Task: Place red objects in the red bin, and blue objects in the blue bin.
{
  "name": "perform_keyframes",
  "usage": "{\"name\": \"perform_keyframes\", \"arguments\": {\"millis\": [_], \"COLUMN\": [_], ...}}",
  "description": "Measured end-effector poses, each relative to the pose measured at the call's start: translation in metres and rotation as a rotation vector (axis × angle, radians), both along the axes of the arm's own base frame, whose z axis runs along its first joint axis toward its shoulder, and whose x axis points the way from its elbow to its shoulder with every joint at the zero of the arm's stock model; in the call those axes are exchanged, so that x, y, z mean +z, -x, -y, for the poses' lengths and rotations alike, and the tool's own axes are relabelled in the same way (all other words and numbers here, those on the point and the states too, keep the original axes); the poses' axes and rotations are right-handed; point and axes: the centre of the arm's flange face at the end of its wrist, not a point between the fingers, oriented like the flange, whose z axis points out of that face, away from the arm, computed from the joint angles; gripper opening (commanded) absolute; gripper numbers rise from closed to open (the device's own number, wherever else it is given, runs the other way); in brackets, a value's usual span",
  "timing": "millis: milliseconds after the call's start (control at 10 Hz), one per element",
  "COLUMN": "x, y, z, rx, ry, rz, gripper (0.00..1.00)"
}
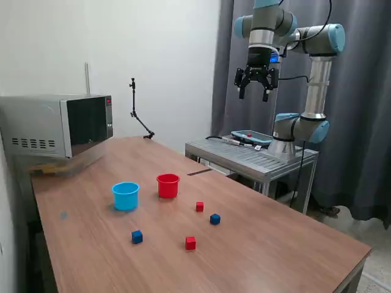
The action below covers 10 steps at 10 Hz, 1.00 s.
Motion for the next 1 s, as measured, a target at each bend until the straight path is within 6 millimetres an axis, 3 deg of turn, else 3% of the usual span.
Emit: {"name": "perform_keyframes", "arguments": {"millis": [400, 1000], "x": [-0.007, -0.006], "y": [-0.029, -0.032], "z": [0.016, 0.019], "rx": [0.01, 0.014], "ry": [0.001, 0.002], "rz": [0.012, 0.001], "gripper": [1.0, 1.0]}}
